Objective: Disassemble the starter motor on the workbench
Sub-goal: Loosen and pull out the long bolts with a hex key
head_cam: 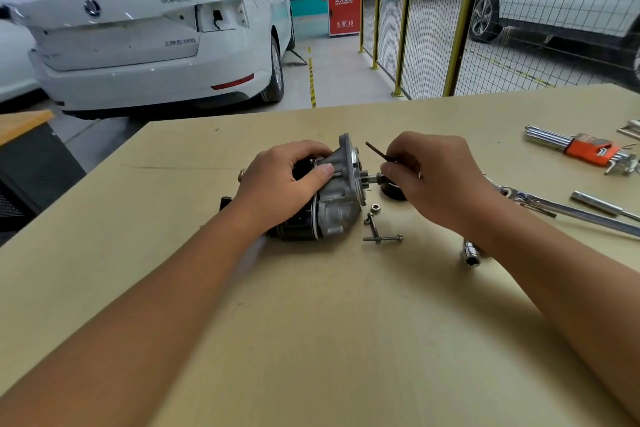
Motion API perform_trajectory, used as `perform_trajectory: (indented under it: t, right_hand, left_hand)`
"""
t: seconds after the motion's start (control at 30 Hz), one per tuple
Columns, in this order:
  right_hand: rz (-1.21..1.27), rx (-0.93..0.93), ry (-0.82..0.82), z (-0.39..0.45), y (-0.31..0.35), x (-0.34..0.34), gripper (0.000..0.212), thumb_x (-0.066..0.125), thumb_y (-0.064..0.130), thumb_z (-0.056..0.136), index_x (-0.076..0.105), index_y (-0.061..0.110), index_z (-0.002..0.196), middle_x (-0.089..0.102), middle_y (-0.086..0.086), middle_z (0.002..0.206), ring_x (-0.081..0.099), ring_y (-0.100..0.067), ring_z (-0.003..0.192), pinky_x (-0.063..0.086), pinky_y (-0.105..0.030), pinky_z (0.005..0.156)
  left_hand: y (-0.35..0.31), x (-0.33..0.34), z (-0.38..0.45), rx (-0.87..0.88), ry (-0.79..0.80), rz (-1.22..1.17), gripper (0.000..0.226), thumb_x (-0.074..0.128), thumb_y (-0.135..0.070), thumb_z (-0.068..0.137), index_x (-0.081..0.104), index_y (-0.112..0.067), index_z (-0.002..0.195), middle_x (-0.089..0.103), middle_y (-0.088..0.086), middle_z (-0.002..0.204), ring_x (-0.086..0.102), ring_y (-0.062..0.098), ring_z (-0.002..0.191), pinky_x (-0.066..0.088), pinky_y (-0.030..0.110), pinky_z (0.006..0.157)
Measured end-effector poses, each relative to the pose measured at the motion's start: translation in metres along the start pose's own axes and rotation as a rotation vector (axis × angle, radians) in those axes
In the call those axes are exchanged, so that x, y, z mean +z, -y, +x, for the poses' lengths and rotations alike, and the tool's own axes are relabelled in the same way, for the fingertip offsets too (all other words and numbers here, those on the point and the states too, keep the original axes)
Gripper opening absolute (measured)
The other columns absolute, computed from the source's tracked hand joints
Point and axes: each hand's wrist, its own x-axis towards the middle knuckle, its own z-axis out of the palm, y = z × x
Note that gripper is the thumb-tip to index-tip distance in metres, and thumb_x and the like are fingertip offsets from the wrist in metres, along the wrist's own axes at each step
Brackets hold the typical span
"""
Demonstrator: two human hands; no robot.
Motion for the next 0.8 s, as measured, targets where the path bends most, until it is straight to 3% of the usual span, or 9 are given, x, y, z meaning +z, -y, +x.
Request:
perform_trajectory:
  t: [0.2, 0.3, 0.4, 0.47, 0.57, 0.67, 0.8]
  right_hand:
    - [0.026, 0.024, -0.011, -0.001, 0.002, 0.002, 0.003, 0.071, 0.018, 0.092, 0.069, 0.02, 0.094, 0.057, 0.019, 0.071, 0.055, 0.005, 0.07, 0.039, -0.011, 0.065]
    - [0.039, 0.043, -0.046, -0.001, 0.007, 0.003, 0.005, 0.066, 0.014, 0.095, 0.067, 0.016, 0.099, 0.058, 0.011, 0.076, 0.05, -0.006, 0.068, 0.032, -0.003, 0.065]
    - [0.09, 0.086, -0.03, -0.003, 0.014, 0.006, 0.009, 0.062, 0.016, 0.097, 0.065, 0.016, 0.106, 0.062, 0.005, 0.078, 0.056, -0.016, 0.073, 0.041, -0.016, 0.066]
    - [0.124, 0.095, -0.01, -0.006, 0.019, 0.007, 0.006, 0.064, 0.018, 0.096, 0.065, 0.017, 0.102, 0.059, 0.005, 0.07, 0.056, -0.013, 0.068, 0.044, -0.025, 0.064]
    - [0.151, 0.099, 0.01, -0.01, 0.023, 0.008, 0.003, 0.065, 0.02, 0.096, 0.066, 0.019, 0.094, 0.056, 0.009, 0.063, 0.054, -0.006, 0.064, 0.037, -0.014, 0.055]
    - [0.172, 0.108, 0.017, -0.011, 0.025, 0.01, 0.004, 0.065, 0.018, 0.096, 0.066, 0.017, 0.093, 0.055, 0.009, 0.06, 0.052, -0.006, 0.061, 0.038, -0.018, 0.055]
    - [0.189, 0.118, 0.02, -0.011, 0.025, 0.01, 0.005, 0.064, 0.018, 0.097, 0.067, 0.016, 0.093, 0.056, 0.007, 0.061, 0.05, -0.008, 0.06, 0.038, -0.02, 0.055]
  left_hand:
    - [0.0, -0.001, 0.001, -0.036, 0.025, -0.015, 0.041, 0.065, -0.059, 0.082, 0.072, -0.042, 0.118, 0.072, -0.022, 0.113, 0.066, 0.008, 0.111, 0.052, 0.043, 0.102]
    - [-0.002, 0.001, 0.001, -0.04, 0.008, -0.013, 0.039, 0.06, -0.055, 0.086, 0.074, -0.038, 0.118, 0.073, -0.02, 0.111, 0.066, 0.011, 0.111, 0.052, 0.043, 0.102]
    - [-0.001, 0.0, 0.001, -0.054, 0.018, 0.003, 0.044, 0.064, -0.057, 0.08, 0.073, -0.039, 0.12, 0.073, -0.02, 0.114, 0.066, 0.01, 0.112, 0.052, 0.043, 0.103]
    - [-0.001, 0.0, 0.001, -0.059, 0.04, 0.024, 0.051, 0.067, -0.062, 0.076, 0.071, -0.041, 0.123, 0.072, -0.02, 0.117, 0.066, 0.01, 0.114, 0.052, 0.043, 0.104]
    - [-0.001, 0.0, 0.0, -0.064, 0.029, 0.007, 0.047, 0.062, -0.062, 0.082, 0.072, -0.04, 0.123, 0.072, -0.02, 0.116, 0.065, 0.01, 0.114, 0.052, 0.043, 0.103]
    - [-0.002, 0.002, 0.001, -0.068, 0.004, 0.011, 0.04, 0.058, -0.055, 0.087, 0.073, -0.037, 0.12, 0.073, -0.018, 0.113, 0.066, 0.011, 0.112, 0.052, 0.043, 0.102]
    - [-0.005, 0.006, 0.002, -0.153, -0.038, 0.095, 0.052, 0.058, -0.073, 0.077, 0.073, -0.04, 0.114, 0.074, -0.015, 0.109, 0.067, 0.015, 0.109, 0.052, 0.046, 0.101]
